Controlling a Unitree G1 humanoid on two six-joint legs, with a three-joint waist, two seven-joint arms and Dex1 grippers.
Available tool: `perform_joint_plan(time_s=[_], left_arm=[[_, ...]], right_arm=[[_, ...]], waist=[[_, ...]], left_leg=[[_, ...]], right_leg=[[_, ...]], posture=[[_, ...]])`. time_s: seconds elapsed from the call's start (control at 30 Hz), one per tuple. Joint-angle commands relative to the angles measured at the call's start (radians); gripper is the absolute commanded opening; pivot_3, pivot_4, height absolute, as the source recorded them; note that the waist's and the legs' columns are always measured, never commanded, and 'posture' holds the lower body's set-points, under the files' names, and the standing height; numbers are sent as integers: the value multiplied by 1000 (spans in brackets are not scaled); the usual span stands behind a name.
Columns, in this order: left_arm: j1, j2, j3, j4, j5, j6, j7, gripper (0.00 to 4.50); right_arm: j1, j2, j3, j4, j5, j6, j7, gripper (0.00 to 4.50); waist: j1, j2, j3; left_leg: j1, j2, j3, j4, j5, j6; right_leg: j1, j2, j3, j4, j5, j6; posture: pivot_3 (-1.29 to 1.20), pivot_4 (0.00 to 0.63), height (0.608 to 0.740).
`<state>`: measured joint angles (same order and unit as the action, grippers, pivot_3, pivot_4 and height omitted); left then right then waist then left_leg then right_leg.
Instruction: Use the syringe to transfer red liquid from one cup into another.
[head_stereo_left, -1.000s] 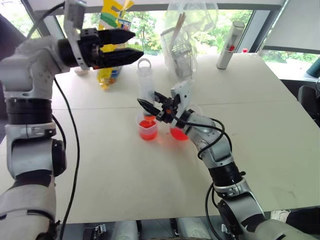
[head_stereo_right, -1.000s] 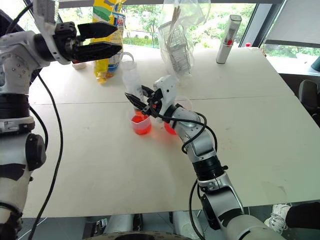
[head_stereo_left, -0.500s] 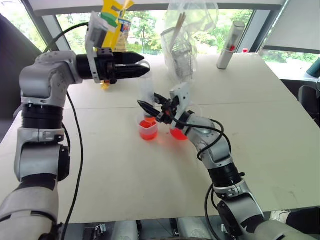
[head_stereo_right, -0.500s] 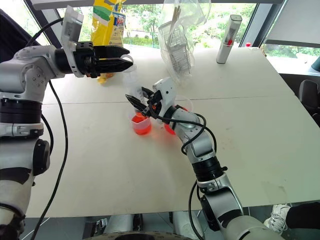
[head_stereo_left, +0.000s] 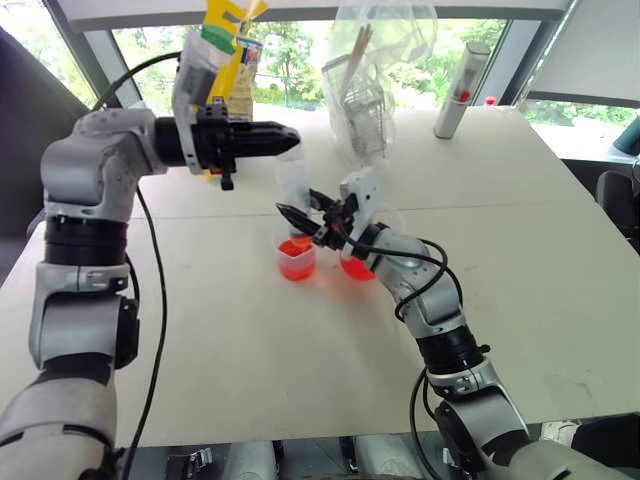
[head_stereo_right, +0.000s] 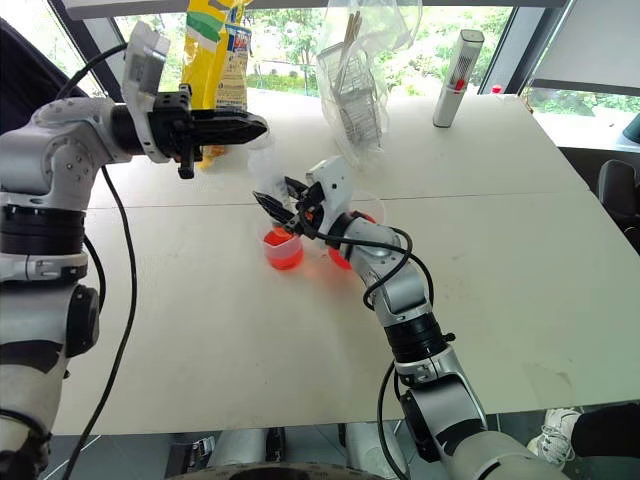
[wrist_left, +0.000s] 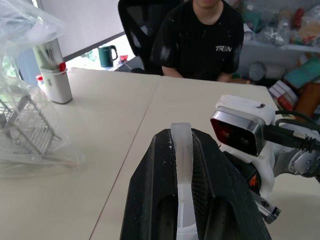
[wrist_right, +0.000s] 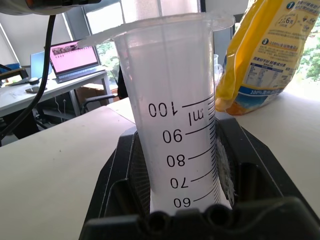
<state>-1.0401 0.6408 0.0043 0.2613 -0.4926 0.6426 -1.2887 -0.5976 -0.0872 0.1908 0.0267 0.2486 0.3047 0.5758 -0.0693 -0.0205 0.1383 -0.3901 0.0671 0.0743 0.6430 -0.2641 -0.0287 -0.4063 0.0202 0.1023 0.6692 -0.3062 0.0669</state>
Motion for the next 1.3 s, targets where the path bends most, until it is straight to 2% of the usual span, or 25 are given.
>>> perform_joint_plan(time_s=[0.03,0.7,1.3], left_arm=[[23,3,-37,-29,19,-9,-14,100],[110,20,-80,-83,42,-38,-29,100],[128,44,-63,-74,33,-25,-27,100]], right_arm=[[-61,13,-40,-91,33,-6,-13,1395],[-171,-1,-127,-209,124,142,-54,1395],[-186,-1,-134,-217,142,169,-74,1395]], waist=[[0,0,0],[0,0,0],[0,0,0]], left_leg=[[0,0,0,0,0,0],[0,0,0,0,0,0],[0,0,0,0,0,0]], right_leg=[[0,0,0,0,0,0],[0,0,0,0,0,0],[0,0,0,0,0,0]], posture=[[0,150,739],[0,150,739],[0,150,739]])
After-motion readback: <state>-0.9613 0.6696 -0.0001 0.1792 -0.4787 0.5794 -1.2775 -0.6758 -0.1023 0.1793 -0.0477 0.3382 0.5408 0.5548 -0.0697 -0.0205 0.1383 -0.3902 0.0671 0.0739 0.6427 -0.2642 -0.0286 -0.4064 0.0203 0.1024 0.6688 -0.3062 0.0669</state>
